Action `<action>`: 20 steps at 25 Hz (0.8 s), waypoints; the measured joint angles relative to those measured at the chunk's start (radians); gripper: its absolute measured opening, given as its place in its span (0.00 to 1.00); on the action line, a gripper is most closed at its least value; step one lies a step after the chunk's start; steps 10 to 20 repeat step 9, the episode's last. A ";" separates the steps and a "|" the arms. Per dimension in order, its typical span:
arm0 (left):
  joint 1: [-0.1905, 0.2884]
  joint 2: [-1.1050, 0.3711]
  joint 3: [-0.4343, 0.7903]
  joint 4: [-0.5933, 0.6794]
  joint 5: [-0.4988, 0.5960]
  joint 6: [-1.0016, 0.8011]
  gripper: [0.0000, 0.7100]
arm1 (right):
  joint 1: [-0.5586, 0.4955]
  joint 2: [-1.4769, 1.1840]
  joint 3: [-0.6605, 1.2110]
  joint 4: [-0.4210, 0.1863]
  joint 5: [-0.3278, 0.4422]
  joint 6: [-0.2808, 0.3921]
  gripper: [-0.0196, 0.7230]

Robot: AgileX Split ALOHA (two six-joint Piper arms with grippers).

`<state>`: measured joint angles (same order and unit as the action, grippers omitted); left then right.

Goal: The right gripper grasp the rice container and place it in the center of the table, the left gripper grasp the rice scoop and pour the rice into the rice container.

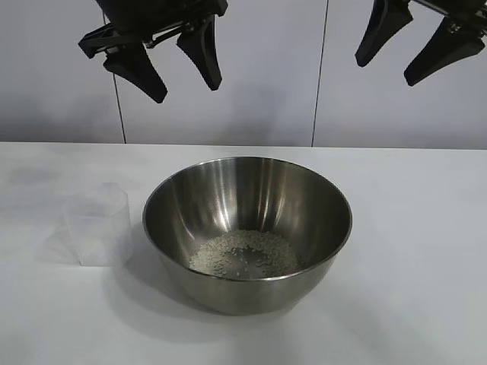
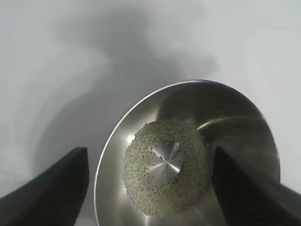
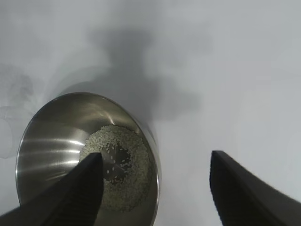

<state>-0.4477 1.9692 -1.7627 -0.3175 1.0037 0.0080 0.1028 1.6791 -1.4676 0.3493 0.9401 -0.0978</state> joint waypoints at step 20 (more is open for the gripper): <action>0.000 0.000 0.000 0.001 -0.005 -0.001 0.75 | 0.000 0.000 0.000 0.000 -0.102 0.000 0.63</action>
